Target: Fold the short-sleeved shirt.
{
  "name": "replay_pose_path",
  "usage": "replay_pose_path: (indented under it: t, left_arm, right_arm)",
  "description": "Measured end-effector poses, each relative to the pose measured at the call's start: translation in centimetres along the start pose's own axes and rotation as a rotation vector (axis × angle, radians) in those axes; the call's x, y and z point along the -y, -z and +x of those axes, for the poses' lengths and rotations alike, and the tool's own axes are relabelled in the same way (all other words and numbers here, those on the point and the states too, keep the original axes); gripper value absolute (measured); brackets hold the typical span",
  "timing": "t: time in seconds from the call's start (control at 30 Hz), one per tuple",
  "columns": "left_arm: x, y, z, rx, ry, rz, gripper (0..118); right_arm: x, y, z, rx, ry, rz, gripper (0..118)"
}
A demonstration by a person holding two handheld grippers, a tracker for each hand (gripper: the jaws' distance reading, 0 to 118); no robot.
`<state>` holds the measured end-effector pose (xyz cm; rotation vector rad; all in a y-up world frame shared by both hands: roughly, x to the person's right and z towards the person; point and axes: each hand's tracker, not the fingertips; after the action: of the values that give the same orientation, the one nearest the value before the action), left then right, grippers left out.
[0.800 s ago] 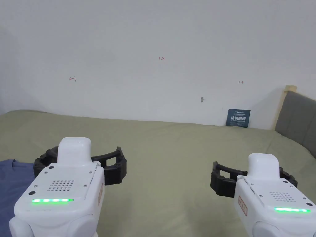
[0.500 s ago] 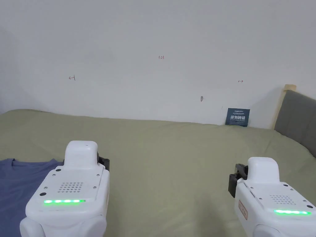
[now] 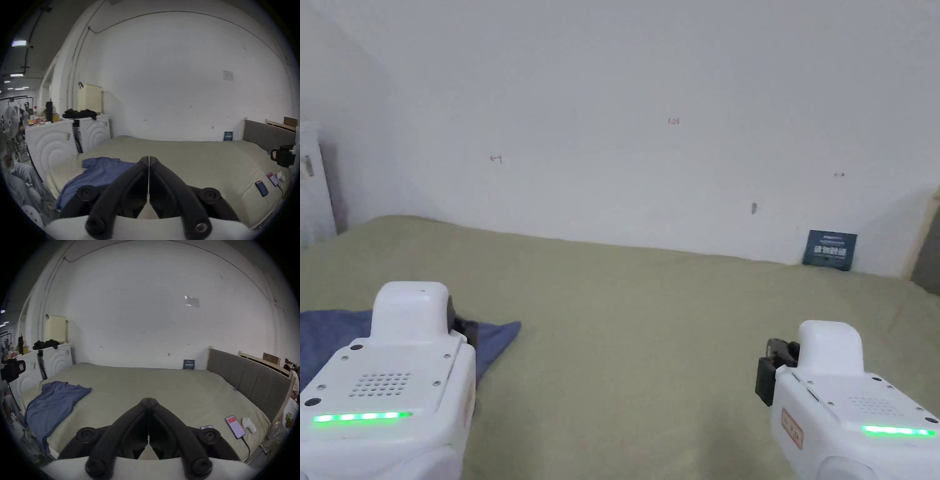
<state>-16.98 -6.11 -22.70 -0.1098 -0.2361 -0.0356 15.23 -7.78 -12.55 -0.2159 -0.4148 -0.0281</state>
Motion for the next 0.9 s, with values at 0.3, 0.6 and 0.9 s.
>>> replay_pose_path:
  t: [0.3,0.6,0.9]
  left_arm:
    - [-0.2,-5.8,-9.3,-0.257,-0.018,-0.028,0]
    - [1.5,-9.2,-12.7,-0.329,-0.057,-0.075,0]
    - [1.6,-1.7,-11.9,-0.127,0.041,-0.214,0]
  right_arm:
    - [-1.8,0.8,-12.1,-0.319,-0.032,0.024,2]
    - [-1.3,-0.2,-17.4,-0.478,-0.059,0.014,2]
    - [0.4,2.1,-13.5,-0.385,-0.057,-0.042,2]
